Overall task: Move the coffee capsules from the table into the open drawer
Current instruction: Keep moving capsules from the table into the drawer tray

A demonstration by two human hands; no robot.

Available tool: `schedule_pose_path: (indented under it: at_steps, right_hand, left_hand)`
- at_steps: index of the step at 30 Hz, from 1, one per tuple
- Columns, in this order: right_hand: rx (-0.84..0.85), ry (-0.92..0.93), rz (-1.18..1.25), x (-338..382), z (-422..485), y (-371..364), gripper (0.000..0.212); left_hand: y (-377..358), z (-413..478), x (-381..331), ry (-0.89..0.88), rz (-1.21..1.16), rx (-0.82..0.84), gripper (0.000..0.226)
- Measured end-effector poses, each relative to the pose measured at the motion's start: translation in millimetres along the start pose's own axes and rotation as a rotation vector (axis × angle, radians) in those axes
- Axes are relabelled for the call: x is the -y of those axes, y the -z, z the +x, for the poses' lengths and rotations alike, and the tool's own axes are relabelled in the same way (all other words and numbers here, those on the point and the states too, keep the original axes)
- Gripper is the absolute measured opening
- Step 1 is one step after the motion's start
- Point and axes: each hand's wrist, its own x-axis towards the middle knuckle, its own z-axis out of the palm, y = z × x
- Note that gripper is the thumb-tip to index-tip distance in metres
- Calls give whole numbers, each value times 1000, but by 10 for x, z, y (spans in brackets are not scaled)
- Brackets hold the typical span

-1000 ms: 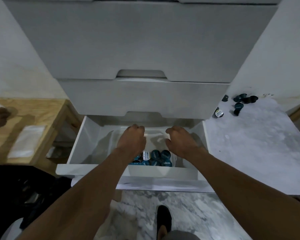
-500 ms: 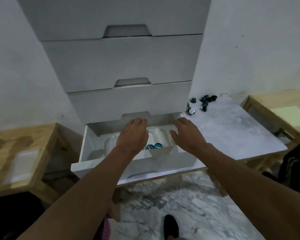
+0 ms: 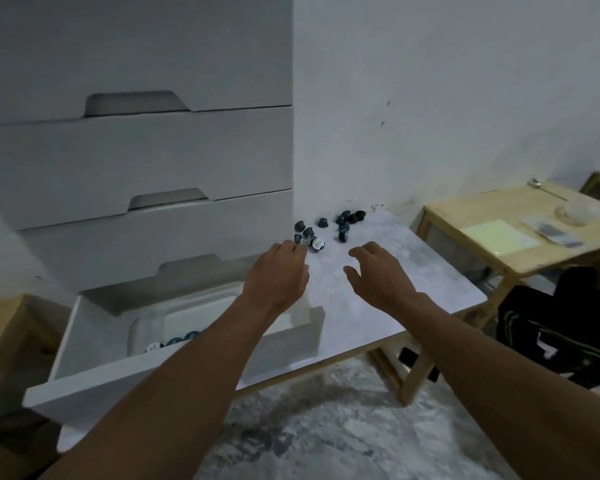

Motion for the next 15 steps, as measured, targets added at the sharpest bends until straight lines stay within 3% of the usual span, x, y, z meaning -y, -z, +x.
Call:
schedule_pose_path:
  at_steps: [7, 15]
  right_hand:
    - [54, 44, 33, -1074, 365, 95, 37]
    - [133, 157, 53, -1773, 844, 113, 29]
  left_hand:
    - [-546, 720, -727, 144, -15, 27, 28]
    - [-972, 1232, -1232, 294, -28, 31, 32]
